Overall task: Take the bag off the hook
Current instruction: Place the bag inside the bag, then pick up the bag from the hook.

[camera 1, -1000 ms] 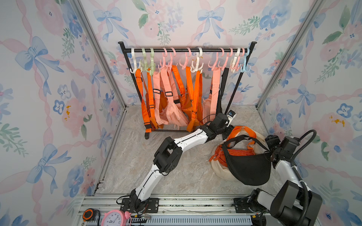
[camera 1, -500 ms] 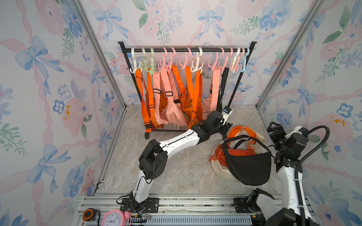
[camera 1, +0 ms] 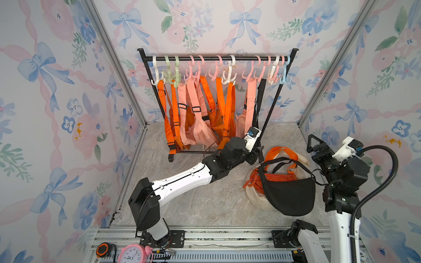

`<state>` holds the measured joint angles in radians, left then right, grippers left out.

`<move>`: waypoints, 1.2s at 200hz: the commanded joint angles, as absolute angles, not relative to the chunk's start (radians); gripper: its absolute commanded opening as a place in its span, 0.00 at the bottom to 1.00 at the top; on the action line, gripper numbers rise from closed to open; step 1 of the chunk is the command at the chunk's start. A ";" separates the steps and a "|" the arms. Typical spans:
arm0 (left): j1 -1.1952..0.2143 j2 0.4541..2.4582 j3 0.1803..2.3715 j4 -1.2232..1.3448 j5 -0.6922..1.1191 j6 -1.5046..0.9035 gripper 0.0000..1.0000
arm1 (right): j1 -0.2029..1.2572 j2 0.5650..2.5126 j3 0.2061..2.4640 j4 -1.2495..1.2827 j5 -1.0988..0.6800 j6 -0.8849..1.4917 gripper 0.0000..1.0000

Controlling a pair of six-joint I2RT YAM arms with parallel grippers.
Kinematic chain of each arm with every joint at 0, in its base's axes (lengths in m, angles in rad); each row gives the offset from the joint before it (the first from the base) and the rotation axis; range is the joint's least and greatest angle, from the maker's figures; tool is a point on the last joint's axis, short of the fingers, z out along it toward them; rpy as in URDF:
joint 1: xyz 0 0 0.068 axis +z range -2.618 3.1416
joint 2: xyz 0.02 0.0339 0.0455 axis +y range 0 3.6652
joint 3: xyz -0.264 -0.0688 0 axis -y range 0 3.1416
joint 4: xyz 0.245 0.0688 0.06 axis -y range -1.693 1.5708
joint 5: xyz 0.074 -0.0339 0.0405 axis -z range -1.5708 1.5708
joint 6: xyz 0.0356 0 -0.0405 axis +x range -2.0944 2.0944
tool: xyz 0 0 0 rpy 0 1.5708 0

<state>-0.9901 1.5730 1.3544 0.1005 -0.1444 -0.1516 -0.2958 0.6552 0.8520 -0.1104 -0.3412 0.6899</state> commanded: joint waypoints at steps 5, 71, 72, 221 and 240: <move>-1.005 1.477 1.286 0.093 -0.206 -0.158 0.54 | -0.234 0.618 0.892 -0.195 -0.413 0.631 0.99; -0.977 1.395 1.295 -0.010 -0.175 -0.204 0.50 | -0.055 0.623 0.861 -0.211 -0.406 0.571 1.00; -0.976 1.397 1.298 -0.013 -0.173 -0.204 0.49 | -0.051 0.624 0.859 -0.211 -0.403 0.570 1.00; -0.805 1.876 1.893 -0.149 0.068 -0.208 0.42 | 0.141 0.735 0.845 -0.200 -0.279 0.448 1.00; -0.786 1.938 1.952 -0.165 0.086 -0.220 0.41 | 0.143 0.742 0.857 -0.212 -0.275 0.451 1.00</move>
